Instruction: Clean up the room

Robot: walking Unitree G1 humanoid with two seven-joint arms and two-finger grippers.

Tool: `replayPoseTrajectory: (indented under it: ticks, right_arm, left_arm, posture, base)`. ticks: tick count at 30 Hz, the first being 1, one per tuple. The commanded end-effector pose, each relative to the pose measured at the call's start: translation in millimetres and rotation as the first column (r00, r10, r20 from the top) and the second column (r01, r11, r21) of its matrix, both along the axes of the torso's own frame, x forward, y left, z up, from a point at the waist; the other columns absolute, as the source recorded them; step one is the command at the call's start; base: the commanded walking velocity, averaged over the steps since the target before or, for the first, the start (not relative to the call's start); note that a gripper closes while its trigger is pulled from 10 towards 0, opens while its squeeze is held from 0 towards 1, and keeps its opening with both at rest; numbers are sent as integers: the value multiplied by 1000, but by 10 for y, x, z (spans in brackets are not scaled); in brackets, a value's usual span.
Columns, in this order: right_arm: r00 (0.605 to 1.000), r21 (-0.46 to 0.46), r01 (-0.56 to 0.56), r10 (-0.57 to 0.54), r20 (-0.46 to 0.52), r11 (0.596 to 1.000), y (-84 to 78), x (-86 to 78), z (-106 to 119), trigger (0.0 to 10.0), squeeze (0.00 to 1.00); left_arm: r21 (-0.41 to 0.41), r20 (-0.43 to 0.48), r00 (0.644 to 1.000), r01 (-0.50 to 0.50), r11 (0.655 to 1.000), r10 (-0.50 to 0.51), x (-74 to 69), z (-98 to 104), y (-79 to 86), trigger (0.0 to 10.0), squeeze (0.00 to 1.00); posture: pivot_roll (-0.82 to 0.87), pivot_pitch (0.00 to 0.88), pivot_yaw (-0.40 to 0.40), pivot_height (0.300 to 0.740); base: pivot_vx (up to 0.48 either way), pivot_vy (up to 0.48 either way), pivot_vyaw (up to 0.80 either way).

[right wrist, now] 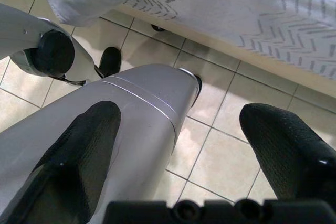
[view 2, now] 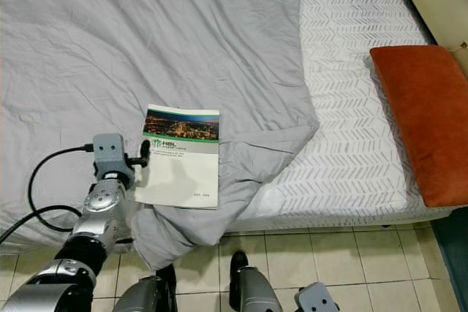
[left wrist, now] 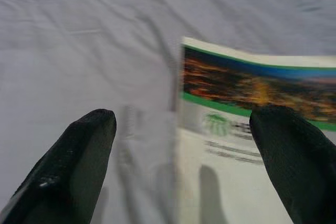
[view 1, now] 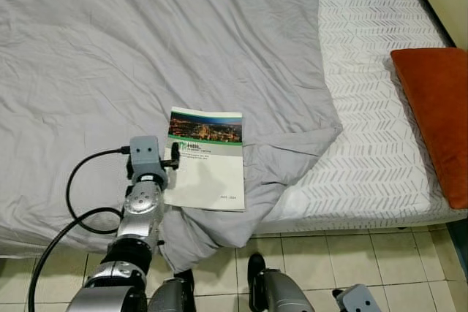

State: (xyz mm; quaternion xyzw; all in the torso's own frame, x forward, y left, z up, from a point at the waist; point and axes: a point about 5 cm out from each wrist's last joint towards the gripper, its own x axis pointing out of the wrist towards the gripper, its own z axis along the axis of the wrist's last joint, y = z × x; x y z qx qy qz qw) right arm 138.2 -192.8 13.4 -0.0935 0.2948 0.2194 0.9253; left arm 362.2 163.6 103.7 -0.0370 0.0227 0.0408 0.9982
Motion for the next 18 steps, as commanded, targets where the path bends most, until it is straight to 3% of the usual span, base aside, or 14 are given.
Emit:
replayPoseTrajectory:
  ticks: [1,2,7,13,18]
  right_arm:
    - [999,-18,15,-16,-48,1000,-70,-121,-61,10000,0]
    - [999,-18,15,-16,-48,1000,-70,-121,-61,10000,0]
    - [999,-26,22,-23,-45,999,-94,-135,-62,10000,0]
    - [998,-30,10,-11,-54,1000,-96,-154,-82,10000,0]
    - [999,-31,-2,0,-53,1000,-92,-141,-88,10000,0]
  left_arm:
    - [-85,-72,997,-15,996,9,-60,-164,-12,10000,0]
    - [-85,-72,997,-15,996,9,-60,-164,-12,10000,0]
    - [-323,-139,989,-92,942,49,-292,-413,-92,10000,0]
    - [-261,-102,994,-57,964,31,-418,-436,-170,10000,0]
    - [-288,-133,991,-57,956,20,-503,-490,-209,10000,0]
  posture:
    - [-214,405,-81,740]
    - [-214,405,-81,740]
    - [-207,393,-78,740]
    - [-197,391,-85,740]
    - [-193,392,-89,740]
  base:
    - [0,0,0]
    - [0,0,0]
    - [0,0,0]
    - [0,0,0]
    - [0,0,0]
